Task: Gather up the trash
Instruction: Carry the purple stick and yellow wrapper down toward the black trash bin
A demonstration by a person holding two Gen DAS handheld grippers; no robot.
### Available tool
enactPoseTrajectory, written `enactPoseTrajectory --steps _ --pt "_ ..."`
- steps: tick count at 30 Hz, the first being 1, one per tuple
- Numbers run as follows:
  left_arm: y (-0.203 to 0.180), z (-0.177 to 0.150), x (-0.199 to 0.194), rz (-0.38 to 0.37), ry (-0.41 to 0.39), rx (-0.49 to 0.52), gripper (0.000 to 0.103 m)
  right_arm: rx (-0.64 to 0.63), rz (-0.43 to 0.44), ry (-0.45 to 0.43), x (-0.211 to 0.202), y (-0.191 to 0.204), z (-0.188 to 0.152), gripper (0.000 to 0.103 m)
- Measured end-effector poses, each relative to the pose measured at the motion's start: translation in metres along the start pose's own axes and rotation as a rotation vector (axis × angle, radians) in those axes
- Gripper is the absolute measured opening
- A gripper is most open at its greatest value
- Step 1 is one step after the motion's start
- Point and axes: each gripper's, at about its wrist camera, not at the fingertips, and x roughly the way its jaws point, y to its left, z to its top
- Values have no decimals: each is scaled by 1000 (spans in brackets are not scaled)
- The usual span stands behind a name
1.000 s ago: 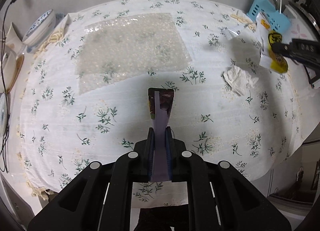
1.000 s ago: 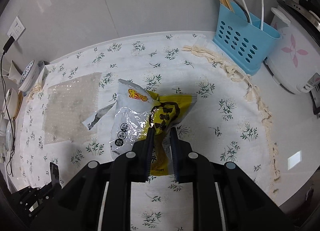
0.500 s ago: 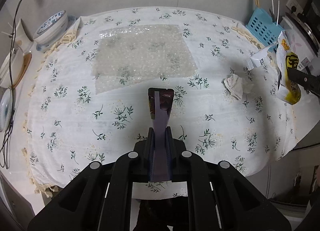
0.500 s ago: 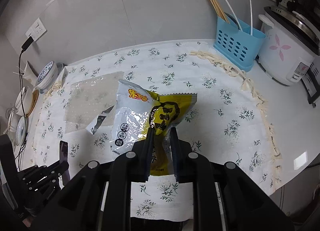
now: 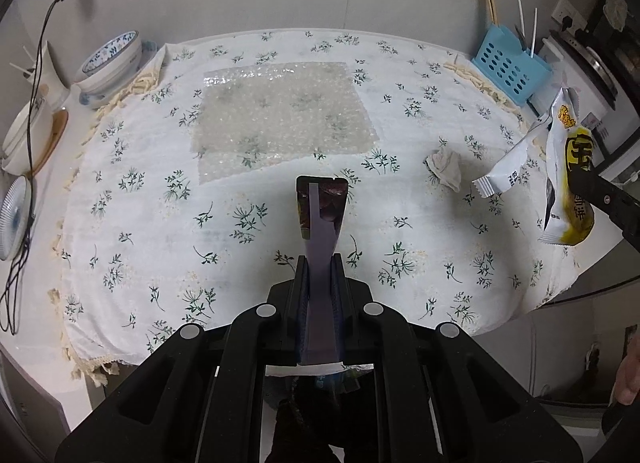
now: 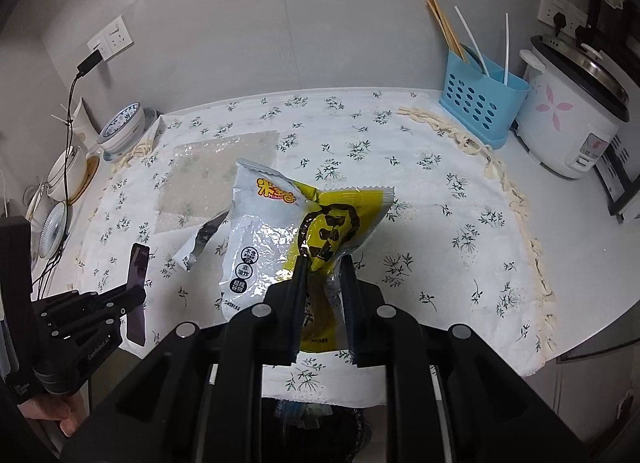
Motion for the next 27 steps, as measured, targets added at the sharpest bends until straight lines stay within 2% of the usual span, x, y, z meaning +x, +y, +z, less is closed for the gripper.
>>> enactPoseTrajectory --steps 9,27 --pt "-2 -16 -18 -35 -17 5 10 -15 32 -7 -18 9 -22 16" --pt "0 -63 -37 -69 -21 -17 10 -45 75 35 -29 24 -77 16"
